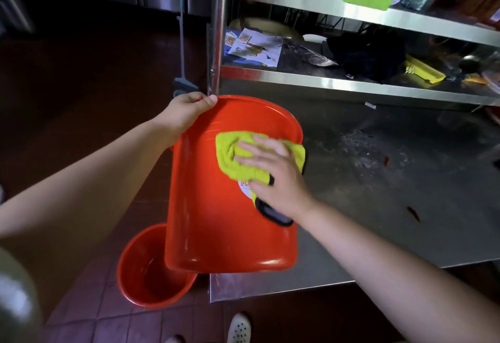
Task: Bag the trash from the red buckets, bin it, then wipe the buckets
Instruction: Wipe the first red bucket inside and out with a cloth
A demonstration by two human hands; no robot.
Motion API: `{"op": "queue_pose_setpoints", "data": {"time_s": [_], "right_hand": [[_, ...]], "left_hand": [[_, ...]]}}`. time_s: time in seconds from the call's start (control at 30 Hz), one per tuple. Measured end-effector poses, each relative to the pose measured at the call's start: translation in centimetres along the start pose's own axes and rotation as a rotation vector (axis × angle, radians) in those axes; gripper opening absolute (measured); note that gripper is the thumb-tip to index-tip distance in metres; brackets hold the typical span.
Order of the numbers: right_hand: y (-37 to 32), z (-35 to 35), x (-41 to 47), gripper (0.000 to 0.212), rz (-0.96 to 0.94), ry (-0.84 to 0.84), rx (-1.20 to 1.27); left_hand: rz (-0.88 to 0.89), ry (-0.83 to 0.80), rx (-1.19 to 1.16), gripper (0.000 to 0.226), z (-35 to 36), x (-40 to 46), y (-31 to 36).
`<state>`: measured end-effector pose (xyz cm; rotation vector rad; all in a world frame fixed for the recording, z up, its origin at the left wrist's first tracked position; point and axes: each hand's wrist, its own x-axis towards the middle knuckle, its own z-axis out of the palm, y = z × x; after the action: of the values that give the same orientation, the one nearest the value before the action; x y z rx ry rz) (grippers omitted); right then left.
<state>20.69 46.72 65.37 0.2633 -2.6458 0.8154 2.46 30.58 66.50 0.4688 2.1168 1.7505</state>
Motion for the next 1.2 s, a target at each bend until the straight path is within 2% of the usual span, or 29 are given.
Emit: {"op": "queue_pose_setpoints", "data": {"time_s": [0.13, 0.23, 0.3, 0.33, 0.4, 0.47, 0.6, 0.77, 0.87, 1.03, 1.2], "right_hand": [[-1.9, 0.7, -6.0, 0.045, -0.075, -0.049, 0.063], [-2.5, 1.1, -7.8, 0.045, -0.150, -0.085, 0.049], [-2.8, 1.2, -7.7, 0.044, -0.200, -0.107, 0.003], [-2.9, 1.3, -7.5, 0.042, -0.221, -0.111, -0.019], [-2.9, 1.4, -6.5, 0.039, -0.256, -0.116, -0.045], [-2.6, 1.3, -5.1, 0.040, -0.262, -0.110, -0.054], [-1.4, 1.3, -1.6, 0.038, -0.208, -0.027, -0.039], [1.9, -0.7, 4.5, 0.040, 0.034, 0.102, 0.001], [3.4, -1.6, 5.9, 0.040, 0.115, 0.107, -0.010], [1.8, -0.7, 1.9, 0.041, 0.098, 0.055, -0.002], [-1.6, -0.2, -5.5, 0.044, -0.052, -0.046, 0.005]], "left_hand": [[0.008, -0.026, 0.012, 0.012, -0.6, -0.5, 0.8], [0.064, -0.028, 0.116, 0.025, 0.9, 0.6, 2.9], [0.085, -0.077, 0.242, 0.017, 2.4, 1.3, 3.9], [0.074, -0.091, 0.319, 0.019, 3.0, 1.5, 4.1], [0.026, -0.072, 0.424, 0.044, 3.3, 1.7, 3.7], [-0.007, -0.034, 0.377, 0.053, 3.0, 2.1, 3.2], [-0.065, 0.019, 0.192, 0.055, 2.0, 2.1, 2.6], [-0.097, -0.022, 0.046, 0.036, 1.6, 2.1, 2.0], [-0.107, 0.004, 0.009, 0.038, 2.1, 2.0, 1.1], [-0.085, 0.009, -0.042, 0.034, 1.7, 1.2, 0.6], [0.026, 0.021, 0.050, 0.009, 1.7, 1.0, 1.2]]}}
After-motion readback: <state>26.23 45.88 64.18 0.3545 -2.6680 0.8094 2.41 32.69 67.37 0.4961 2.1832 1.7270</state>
